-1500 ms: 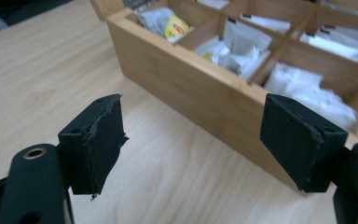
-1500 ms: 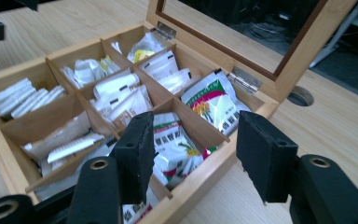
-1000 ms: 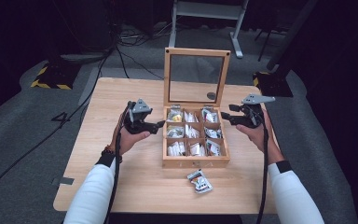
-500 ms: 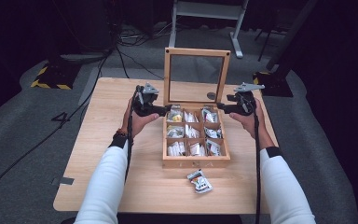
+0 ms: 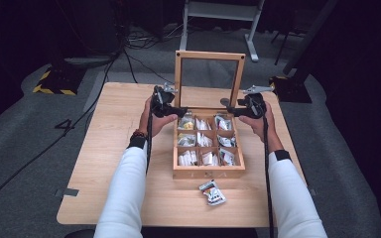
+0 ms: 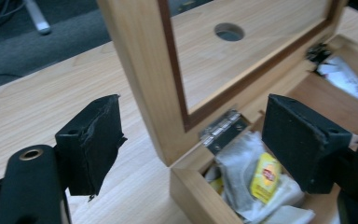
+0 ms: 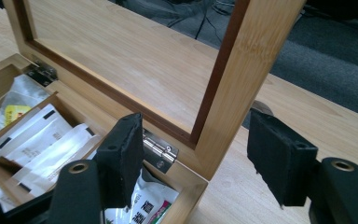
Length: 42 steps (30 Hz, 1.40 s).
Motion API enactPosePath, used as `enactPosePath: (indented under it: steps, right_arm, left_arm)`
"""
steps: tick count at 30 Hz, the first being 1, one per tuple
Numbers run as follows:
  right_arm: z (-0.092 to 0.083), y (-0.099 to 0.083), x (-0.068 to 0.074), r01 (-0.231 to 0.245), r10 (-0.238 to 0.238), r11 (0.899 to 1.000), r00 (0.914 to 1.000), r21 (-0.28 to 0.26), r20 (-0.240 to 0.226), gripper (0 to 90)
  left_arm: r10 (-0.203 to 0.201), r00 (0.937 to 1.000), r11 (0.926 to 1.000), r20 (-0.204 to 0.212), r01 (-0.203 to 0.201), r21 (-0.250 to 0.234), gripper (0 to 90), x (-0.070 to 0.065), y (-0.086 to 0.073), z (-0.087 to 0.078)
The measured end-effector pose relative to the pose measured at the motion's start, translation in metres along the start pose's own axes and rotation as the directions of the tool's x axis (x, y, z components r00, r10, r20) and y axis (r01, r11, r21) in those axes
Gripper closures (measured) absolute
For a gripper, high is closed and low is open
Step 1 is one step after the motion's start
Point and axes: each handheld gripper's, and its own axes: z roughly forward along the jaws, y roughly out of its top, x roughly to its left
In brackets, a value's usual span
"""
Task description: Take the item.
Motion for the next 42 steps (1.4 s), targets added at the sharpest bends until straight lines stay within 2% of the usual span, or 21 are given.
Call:
enactPosePath:
  steps: [2, 3, 5, 9, 12, 16, 22, 28, 31, 34, 36, 42]
  right_arm:
    - [0.003, -0.001, -0.002, -0.010, 0.010, 1.000, 0.9999, 0.007, 0.009, 36.6]
    - [0.005, -0.001, -0.005, -0.039, 0.039, 0.999, 0.9992, 0.008, 0.012, 36.5]
    - [0.006, -0.001, -0.007, -0.056, 0.056, 0.998, 0.9984, -0.001, 0.010, 36.7]
    - [0.009, -0.002, -0.013, -0.085, 0.085, 0.996, 0.9963, 0.013, 0.016, 37.2]
    - [0.013, -0.004, -0.015, -0.089, 0.088, 0.996, 0.9959, 0.030, 0.019, 38.0]
    - [0.017, -0.005, -0.016, -0.108, 0.108, 0.994, 0.9941, 0.035, 0.008, 39.1]
    - [0.018, -0.003, -0.015, -0.119, 0.120, 0.993, 0.9928, 0.016, -0.011, 41.2]
    - [0.023, -0.003, -0.013, -0.122, 0.123, 0.992, 0.9921, 0.017, -0.025, 43.5]
    - [0.028, -0.004, -0.011, -0.116, 0.117, 0.993, 0.9923, 0.021, -0.042, 46.1]
    - [0.032, -0.004, -0.010, -0.107, 0.107, 0.994, 0.9935, 0.017, -0.037, 46.1]
    - [0.033, -0.003, -0.011, -0.113, 0.113, 0.994, 0.9924, 0.011, -0.049, 46.0]
    - [0.025, 0.000, -0.020, -0.120, 0.119, 0.993, 0.9920, -0.008, -0.040, 45.7]
  left_arm:
    - [-0.013, 0.9999, 0.9999, -0.009, 0.013, 0.002, 20.6, -0.001, 0.002, 0.003]
    - [-0.011, 0.9999, 0.9999, -0.008, 0.011, 0.003, 21.5, -0.001, 0.002, 0.004]
    - [-0.008, 0.9999, 0.9999, -0.011, 0.008, 0.014, 21.2, -0.002, 0.003, 0.008]
    - [-0.004, 1.0000, 0.9996, 0.003, 0.004, 0.027, 21.5, -0.003, 0.004, 0.014]
    - [-0.028, 0.9993, 0.9993, 0.026, 0.027, 0.024, 22.0, -0.001, 0.001, 0.016]
    - [-0.028, 0.9994, 0.9988, 0.021, 0.027, 0.041, 23.5, -0.001, 0.002, 0.020]
    - [-0.020, 0.9997, 0.9992, 0.015, 0.019, 0.035, 27.2, -0.001, 0.005, 0.021]
    - [-0.053, 0.9982, 0.9986, 0.031, 0.053, 0.000, 31.9, 0.002, 0.007, 0.018]
    - [-0.047, 0.9984, 0.9989, 0.031, 0.047, 0.005, 32.1, 0.003, 0.009, 0.018]
    - [-0.050, 0.9980, 0.9987, 0.038, 0.050, -0.005, 32.4, 0.004, 0.008, 0.019]
    - [-0.066, 0.9969, 0.9977, 0.044, 0.066, -0.015, 34.1, 0.005, 0.008, 0.019]
    - [-0.044, 0.9987, 0.9990, 0.027, 0.044, -0.008, 34.5, 0.005, 0.011, 0.022]
